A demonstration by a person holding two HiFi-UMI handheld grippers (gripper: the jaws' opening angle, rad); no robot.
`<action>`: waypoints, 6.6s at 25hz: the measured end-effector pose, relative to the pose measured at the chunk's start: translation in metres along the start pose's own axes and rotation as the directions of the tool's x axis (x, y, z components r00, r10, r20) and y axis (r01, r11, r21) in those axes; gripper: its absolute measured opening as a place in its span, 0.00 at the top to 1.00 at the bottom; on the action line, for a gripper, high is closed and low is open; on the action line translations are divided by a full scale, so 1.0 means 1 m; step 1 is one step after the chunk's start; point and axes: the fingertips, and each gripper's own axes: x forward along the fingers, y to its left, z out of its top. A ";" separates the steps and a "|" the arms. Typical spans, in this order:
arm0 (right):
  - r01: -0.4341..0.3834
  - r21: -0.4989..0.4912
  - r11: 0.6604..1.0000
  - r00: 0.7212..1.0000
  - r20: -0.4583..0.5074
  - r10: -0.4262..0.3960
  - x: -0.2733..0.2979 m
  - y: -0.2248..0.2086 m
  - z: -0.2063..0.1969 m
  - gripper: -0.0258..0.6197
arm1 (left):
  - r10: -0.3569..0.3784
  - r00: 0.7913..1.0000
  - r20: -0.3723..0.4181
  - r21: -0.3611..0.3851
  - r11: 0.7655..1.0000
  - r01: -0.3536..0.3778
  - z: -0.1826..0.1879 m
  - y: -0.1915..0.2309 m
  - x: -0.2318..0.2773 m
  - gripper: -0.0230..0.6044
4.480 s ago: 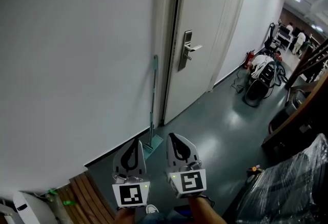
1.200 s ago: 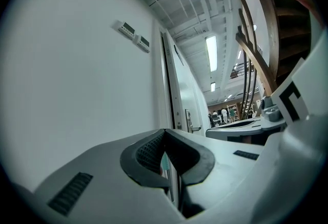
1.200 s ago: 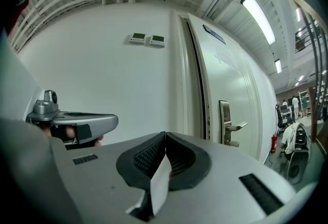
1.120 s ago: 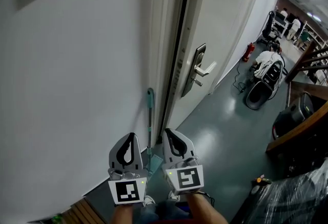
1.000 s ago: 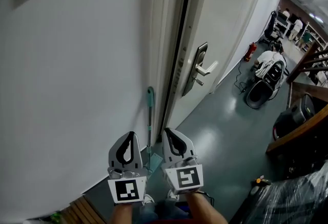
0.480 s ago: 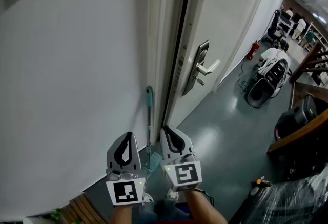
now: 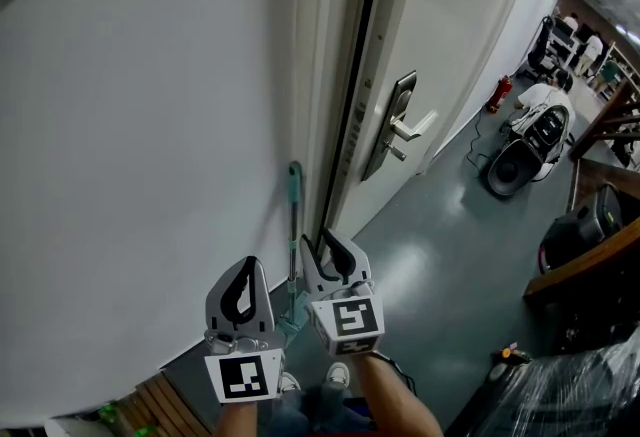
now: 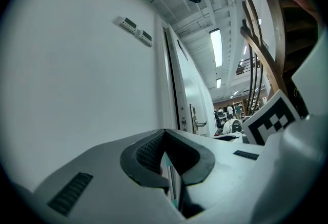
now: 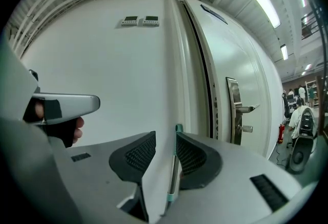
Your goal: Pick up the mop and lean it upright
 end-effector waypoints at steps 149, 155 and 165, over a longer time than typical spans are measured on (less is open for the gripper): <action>-0.037 -0.010 0.999 0.996 0.082 0.038 -0.078 -0.003 0.054 0.82 | 0.033 0.999 0.010 0.024 0.999 -0.033 0.014 0.000 -0.027 0.94; -0.050 -0.022 0.998 0.994 0.093 0.052 -0.087 -0.002 0.066 0.82 | 0.033 0.999 0.015 0.040 0.999 -0.034 0.019 -0.005 -0.029 0.94; -0.052 -0.031 0.998 0.993 0.107 0.055 -0.092 -0.003 0.072 0.82 | 0.027 1.000 -0.002 0.036 0.999 -0.027 0.017 -0.017 -0.030 0.94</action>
